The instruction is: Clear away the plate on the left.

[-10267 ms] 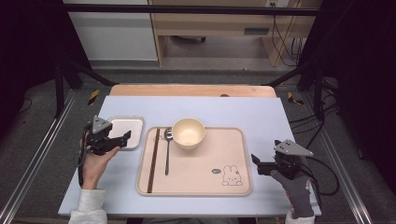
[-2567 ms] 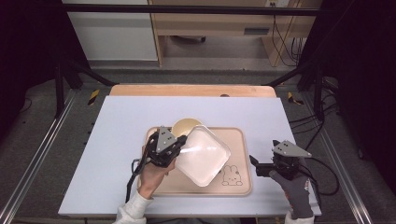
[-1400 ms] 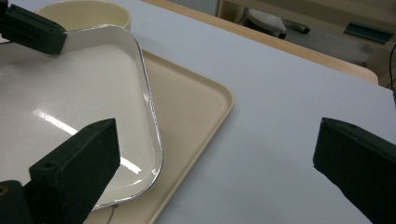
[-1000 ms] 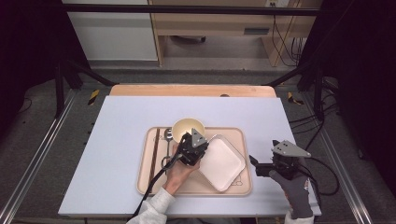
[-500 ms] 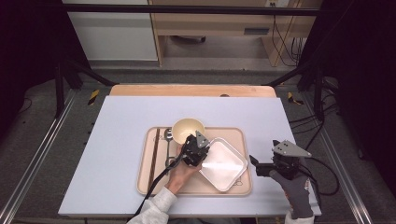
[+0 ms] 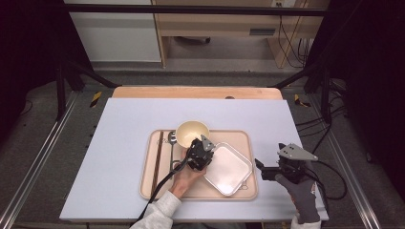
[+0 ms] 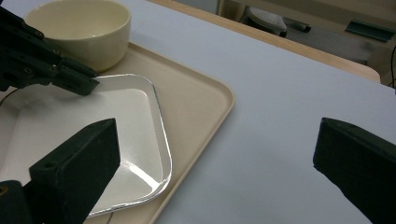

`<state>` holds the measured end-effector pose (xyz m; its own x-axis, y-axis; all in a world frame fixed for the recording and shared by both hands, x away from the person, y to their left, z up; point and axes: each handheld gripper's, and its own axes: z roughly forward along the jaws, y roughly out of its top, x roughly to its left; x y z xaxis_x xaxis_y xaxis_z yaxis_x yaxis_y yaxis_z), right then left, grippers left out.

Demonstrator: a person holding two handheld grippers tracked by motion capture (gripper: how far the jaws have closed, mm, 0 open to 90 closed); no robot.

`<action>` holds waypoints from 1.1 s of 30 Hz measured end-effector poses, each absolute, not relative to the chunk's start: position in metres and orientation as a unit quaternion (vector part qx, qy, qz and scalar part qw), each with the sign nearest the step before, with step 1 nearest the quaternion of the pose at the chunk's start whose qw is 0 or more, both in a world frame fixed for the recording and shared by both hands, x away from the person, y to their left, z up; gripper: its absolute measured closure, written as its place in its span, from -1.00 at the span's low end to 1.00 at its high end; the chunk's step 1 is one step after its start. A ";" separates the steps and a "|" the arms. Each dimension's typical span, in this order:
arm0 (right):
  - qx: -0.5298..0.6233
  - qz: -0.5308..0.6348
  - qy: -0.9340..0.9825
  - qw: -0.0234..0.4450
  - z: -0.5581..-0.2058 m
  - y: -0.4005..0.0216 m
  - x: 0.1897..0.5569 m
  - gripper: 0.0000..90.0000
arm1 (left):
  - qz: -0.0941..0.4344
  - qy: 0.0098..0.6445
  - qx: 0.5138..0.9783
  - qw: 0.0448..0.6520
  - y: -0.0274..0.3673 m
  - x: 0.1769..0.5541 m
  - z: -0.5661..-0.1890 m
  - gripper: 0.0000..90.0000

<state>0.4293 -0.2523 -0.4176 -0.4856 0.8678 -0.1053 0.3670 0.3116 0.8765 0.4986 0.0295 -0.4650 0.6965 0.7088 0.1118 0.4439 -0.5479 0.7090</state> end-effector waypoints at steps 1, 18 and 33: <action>0.411 0.420 0.753 0.298 -0.418 -0.252 0.429 -0.98 | 0.196 0.337 0.858 0.334 0.029 0.499 -0.466 0.81; 0.411 0.421 0.752 0.297 -0.417 -0.253 0.429 -0.98 | 0.195 0.319 0.858 0.351 0.037 0.484 -0.452 0.55; 0.413 0.421 0.751 0.298 -0.417 -0.253 0.429 -0.98 | 0.201 0.301 0.836 0.412 0.086 0.453 -0.415 0.15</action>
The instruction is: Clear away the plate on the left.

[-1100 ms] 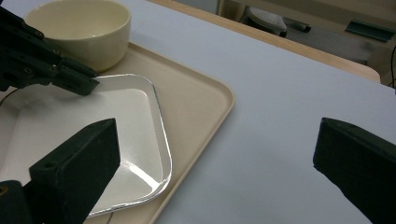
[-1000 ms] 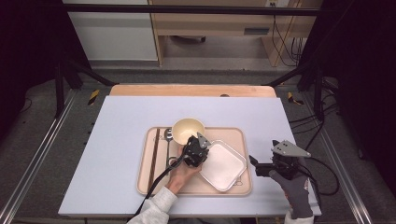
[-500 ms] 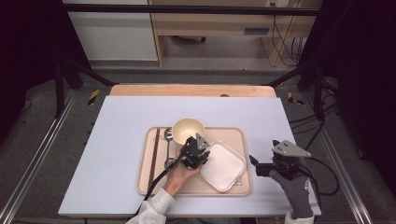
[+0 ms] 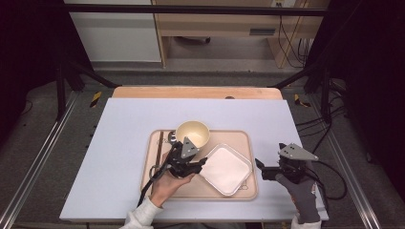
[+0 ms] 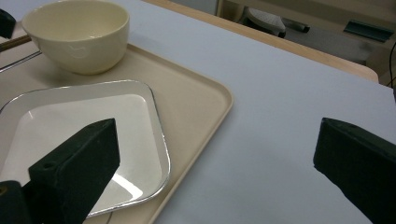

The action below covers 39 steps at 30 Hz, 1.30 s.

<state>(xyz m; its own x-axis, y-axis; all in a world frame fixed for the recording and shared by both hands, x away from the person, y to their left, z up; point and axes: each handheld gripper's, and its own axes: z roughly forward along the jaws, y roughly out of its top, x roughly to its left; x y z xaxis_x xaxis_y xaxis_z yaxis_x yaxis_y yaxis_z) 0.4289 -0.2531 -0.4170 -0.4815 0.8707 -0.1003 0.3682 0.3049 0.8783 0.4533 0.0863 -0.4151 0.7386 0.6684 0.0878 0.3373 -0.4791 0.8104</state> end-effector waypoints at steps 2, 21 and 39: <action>0.413 0.421 0.750 0.299 -0.417 -0.253 0.429 -0.98 | 0.203 0.306 0.825 0.429 0.101 0.449 -0.410 0.04; 0.414 0.422 0.747 0.304 -0.416 -0.255 0.429 -0.98 | 0.235 0.360 0.786 0.443 0.171 0.442 -0.405 -0.33; 0.421 0.421 0.744 0.302 -0.419 -0.260 0.429 -0.98 | 0.258 0.413 0.758 0.433 0.234 0.438 -0.423 -0.52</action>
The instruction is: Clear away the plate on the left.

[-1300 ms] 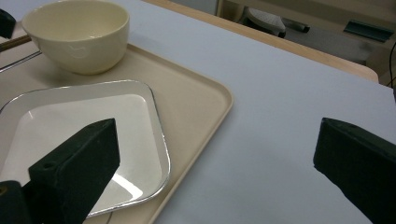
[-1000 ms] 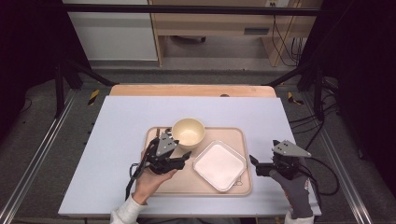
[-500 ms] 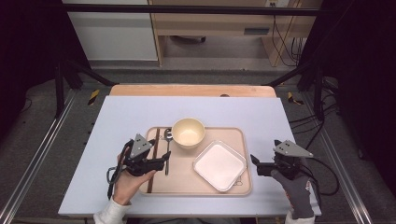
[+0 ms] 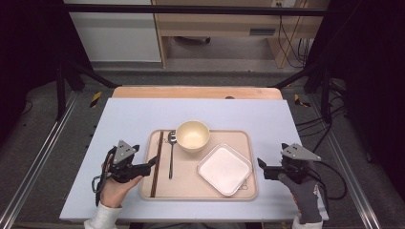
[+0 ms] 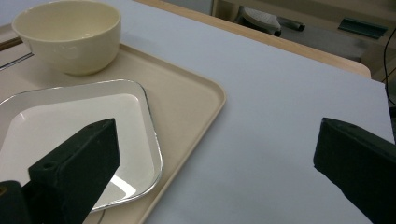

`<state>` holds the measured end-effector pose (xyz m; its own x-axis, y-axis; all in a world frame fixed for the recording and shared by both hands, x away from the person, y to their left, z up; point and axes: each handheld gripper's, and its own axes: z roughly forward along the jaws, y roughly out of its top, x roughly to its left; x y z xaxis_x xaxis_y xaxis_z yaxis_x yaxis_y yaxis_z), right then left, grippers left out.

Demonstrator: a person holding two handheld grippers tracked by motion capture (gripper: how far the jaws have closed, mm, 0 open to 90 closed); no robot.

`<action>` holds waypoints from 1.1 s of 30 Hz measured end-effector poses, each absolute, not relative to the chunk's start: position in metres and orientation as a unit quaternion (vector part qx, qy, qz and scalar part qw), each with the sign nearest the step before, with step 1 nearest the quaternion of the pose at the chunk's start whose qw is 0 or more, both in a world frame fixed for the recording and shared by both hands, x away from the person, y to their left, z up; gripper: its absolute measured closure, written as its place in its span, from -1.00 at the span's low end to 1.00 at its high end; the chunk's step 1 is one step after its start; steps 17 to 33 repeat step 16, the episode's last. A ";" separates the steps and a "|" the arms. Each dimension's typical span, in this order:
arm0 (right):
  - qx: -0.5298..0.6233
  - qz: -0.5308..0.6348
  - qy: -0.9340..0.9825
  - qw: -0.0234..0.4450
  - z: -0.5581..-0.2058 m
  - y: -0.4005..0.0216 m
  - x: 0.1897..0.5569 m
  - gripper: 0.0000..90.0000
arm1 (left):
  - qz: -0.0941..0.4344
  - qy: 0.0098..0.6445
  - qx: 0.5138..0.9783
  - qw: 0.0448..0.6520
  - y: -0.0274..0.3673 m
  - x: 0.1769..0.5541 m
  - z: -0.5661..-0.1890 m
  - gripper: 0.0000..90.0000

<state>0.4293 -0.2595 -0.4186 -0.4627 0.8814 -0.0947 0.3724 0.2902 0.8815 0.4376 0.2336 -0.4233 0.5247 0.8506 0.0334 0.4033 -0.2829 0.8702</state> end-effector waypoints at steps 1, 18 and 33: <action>0.421 0.421 0.745 0.302 -0.419 -0.260 0.429 -0.98 | 0.257 0.416 0.757 0.434 0.237 0.437 -0.424 -0.52; 0.424 0.419 0.746 0.298 -0.422 -0.260 0.431 -0.98 | 0.252 0.430 0.753 0.430 0.258 0.435 -0.432 -0.53; 0.424 0.419 0.746 0.298 -0.422 -0.260 0.431 -0.98 | 0.252 0.430 0.753 0.430 0.258 0.435 -0.432 -0.53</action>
